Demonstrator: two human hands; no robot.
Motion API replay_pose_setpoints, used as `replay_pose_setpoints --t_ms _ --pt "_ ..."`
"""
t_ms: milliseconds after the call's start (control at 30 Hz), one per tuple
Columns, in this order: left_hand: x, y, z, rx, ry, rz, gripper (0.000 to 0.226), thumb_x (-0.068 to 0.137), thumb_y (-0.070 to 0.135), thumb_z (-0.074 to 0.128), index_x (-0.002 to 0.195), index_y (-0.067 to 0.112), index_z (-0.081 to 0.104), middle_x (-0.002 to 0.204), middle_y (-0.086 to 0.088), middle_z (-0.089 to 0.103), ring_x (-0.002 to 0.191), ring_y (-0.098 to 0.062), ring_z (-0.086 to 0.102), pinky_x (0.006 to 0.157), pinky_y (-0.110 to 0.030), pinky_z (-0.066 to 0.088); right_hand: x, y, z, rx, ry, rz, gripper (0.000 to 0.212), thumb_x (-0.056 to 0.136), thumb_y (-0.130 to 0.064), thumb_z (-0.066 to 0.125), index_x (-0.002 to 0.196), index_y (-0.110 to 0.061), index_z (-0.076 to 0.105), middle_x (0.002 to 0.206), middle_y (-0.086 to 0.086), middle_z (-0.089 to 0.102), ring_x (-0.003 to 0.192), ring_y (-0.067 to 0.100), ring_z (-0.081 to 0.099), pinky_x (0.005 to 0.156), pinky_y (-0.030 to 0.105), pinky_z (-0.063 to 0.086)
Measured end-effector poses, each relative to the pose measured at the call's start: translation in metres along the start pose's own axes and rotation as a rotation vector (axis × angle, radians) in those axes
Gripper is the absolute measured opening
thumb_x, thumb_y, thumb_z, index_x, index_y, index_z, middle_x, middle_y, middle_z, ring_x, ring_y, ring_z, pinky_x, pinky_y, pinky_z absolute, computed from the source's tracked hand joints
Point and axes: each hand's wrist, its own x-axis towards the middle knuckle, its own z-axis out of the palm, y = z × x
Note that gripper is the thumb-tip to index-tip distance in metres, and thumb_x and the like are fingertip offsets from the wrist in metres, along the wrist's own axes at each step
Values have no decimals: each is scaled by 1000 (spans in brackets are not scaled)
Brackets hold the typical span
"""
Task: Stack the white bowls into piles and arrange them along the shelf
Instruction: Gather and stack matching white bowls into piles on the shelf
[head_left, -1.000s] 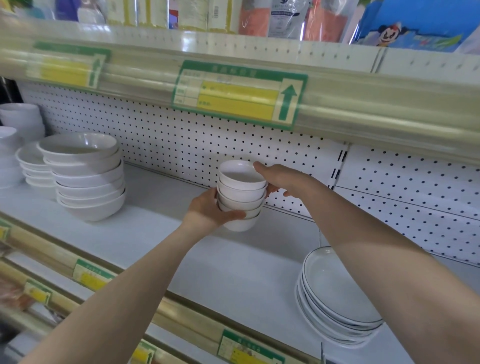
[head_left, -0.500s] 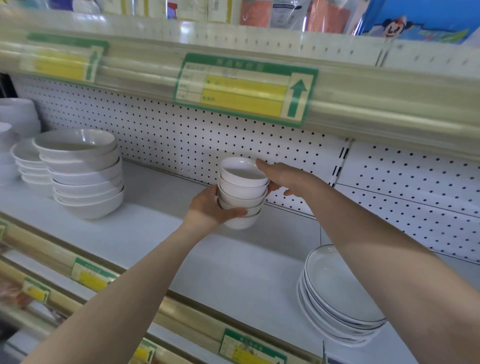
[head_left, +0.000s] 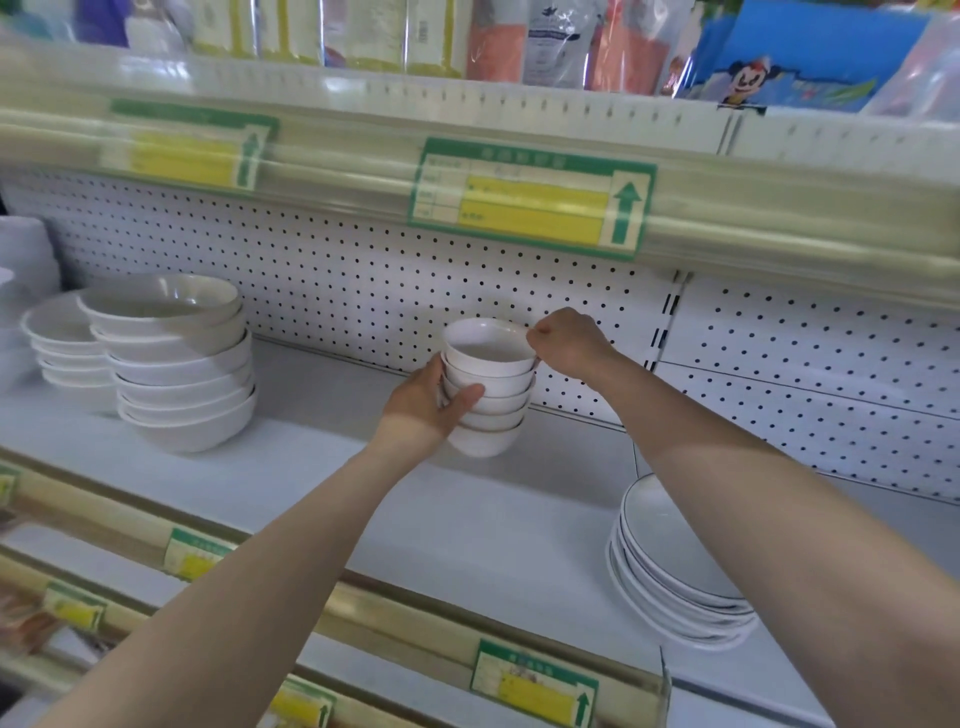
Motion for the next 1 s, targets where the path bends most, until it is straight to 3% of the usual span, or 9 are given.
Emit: replay_pose_setpoints --t_ms 200,300,333,400,500,633,733,900,1000 --pt "3 -1 -4 -7 -27 32 67 73 65 47 123 21 53 107 -4 63 101 -24 56 85 -33 46 -6 -3 0 2 24 40 34 94 -14 41 61 -14 34 60 4 43 49 17 32 47 26 24" --pt "5 -2 -7 -1 -52 21 64 73 64 48 118 19 55 104 -5 63 99 -24 55 83 -31 44 -11 -3 -2 32 6 44 34 95 -17 40 64 -4 48 88 18 68 55 20 38 51 27 29" --pt "5 -2 -9 1 -53 12 65 72 67 48 113 17 56 102 -5 63 98 -24 55 81 -32 44 -12 -4 -2 21 -2 51 34 96 -18 40 71 1 54 100 21 70 60 23 41 52 28 30" --pt "6 0 -11 3 -44 12 74 66 74 43 102 12 57 97 -5 62 92 -25 56 79 -34 45 -14 -5 -3 6 -9 56 31 97 -18 40 78 -2 58 106 20 71 63 23 42 52 27 31" --pt "5 1 -14 17 -49 30 79 64 75 39 102 8 57 99 -7 63 93 -27 58 81 -37 47 -15 -8 -3 22 19 76 27 96 -16 41 76 -5 55 87 14 66 54 18 39 49 26 32" --pt "3 -3 -15 -10 -62 42 73 73 68 44 121 14 55 110 -8 64 103 -27 57 87 -37 46 -17 -10 -1 36 36 94 40 97 -13 41 57 -11 37 66 6 50 50 18 34 46 27 28" --pt "6 -6 -15 -6 -71 53 58 83 59 51 125 19 53 111 -7 64 105 -27 56 87 -36 46 -16 -12 -1 38 47 107 40 97 -14 42 58 -13 34 65 6 46 51 18 32 47 28 25" --pt "9 -9 -15 15 -57 57 61 91 54 55 136 14 49 130 -8 57 121 -26 52 92 -29 40 -21 -14 2 -11 85 111 38 98 -15 36 60 -13 30 63 5 43 53 19 33 48 28 24" --pt "3 -3 -18 2 49 124 58 93 40 59 138 7 45 137 -10 50 127 -25 45 89 -25 34 -31 -6 -4 -134 125 85 37 99 -18 32 62 -18 33 63 0 40 68 23 41 49 29 25"
